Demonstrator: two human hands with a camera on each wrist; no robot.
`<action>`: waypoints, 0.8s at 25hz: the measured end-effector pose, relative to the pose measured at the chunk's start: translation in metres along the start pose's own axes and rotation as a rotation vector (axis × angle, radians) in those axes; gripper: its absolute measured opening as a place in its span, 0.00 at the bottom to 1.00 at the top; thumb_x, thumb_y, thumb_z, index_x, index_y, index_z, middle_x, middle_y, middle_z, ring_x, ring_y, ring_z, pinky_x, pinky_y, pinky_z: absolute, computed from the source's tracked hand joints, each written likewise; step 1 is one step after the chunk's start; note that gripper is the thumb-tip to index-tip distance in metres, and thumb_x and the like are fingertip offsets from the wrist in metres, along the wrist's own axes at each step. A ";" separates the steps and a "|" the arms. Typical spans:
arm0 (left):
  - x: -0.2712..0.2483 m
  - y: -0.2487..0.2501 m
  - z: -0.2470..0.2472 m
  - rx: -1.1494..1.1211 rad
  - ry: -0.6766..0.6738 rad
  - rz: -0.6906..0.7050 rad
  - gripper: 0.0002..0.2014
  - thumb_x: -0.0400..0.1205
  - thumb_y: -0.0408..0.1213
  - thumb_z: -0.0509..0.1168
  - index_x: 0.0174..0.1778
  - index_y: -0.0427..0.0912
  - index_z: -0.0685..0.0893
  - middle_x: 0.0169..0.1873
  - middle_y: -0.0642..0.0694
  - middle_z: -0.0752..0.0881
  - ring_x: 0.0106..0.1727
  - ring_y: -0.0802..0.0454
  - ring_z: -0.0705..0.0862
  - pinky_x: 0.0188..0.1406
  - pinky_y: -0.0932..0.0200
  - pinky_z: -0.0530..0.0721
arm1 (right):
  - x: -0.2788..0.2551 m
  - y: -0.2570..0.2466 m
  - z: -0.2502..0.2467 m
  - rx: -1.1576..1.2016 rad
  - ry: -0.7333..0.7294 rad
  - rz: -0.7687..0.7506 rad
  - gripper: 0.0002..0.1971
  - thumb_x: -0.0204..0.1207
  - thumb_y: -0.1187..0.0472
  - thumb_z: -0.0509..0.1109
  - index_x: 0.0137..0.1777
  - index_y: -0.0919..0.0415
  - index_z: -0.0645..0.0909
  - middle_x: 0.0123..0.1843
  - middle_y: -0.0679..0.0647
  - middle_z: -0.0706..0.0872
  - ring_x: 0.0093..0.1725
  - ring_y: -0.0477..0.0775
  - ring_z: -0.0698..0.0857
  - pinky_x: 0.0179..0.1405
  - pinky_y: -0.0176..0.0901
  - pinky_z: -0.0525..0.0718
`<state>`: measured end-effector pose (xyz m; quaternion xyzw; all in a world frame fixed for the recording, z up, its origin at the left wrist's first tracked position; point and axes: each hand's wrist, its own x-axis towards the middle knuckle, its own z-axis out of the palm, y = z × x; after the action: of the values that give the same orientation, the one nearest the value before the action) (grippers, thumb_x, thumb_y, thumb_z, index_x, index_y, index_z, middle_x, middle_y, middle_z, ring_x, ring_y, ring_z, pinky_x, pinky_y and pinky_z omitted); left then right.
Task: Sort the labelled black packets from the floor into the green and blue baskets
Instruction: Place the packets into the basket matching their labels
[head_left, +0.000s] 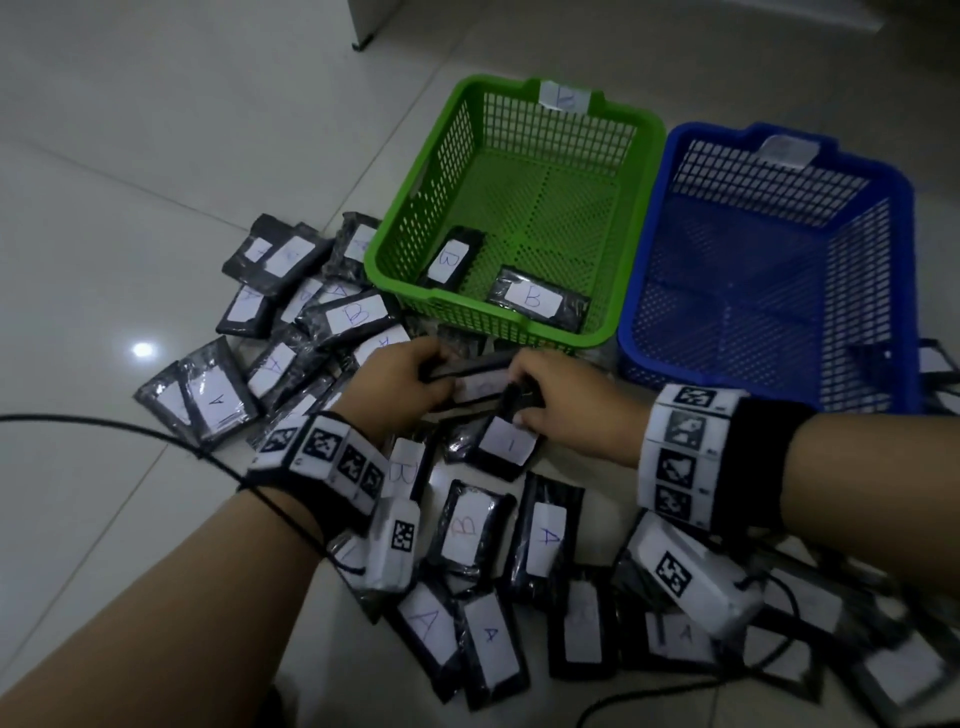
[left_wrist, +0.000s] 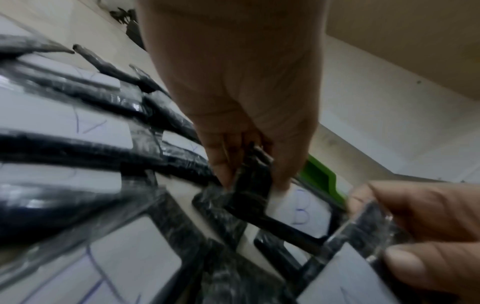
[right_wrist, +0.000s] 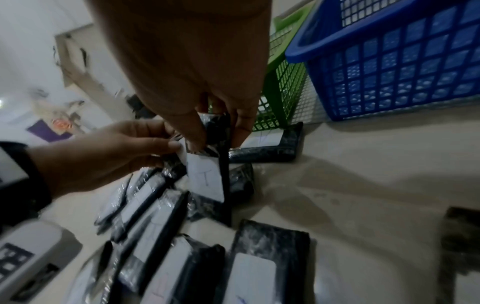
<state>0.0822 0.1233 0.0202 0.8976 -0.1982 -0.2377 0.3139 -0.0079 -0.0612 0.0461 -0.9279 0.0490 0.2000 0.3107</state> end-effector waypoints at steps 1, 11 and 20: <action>-0.001 0.003 -0.009 -0.084 -0.013 0.000 0.07 0.75 0.38 0.73 0.48 0.47 0.85 0.42 0.50 0.89 0.46 0.52 0.87 0.51 0.57 0.84 | -0.004 -0.003 -0.007 0.043 0.031 0.002 0.16 0.74 0.61 0.73 0.59 0.56 0.75 0.54 0.49 0.78 0.58 0.55 0.81 0.50 0.43 0.78; 0.044 0.067 -0.024 -0.484 0.167 0.186 0.11 0.77 0.34 0.71 0.54 0.47 0.82 0.47 0.50 0.89 0.45 0.51 0.88 0.50 0.50 0.89 | -0.024 0.052 -0.094 0.926 0.651 0.183 0.11 0.81 0.70 0.63 0.57 0.55 0.77 0.54 0.54 0.82 0.48 0.55 0.84 0.32 0.45 0.85; 0.103 0.091 0.008 0.216 0.057 0.155 0.14 0.80 0.29 0.57 0.58 0.43 0.82 0.62 0.37 0.75 0.62 0.38 0.77 0.64 0.51 0.73 | -0.043 0.132 -0.072 0.517 0.758 0.529 0.10 0.70 0.66 0.70 0.46 0.52 0.80 0.49 0.56 0.87 0.46 0.58 0.85 0.45 0.50 0.86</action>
<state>0.1427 0.0014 0.0433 0.9146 -0.2824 -0.1643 0.2382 -0.0507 -0.2115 0.0422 -0.7843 0.4380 -0.0964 0.4287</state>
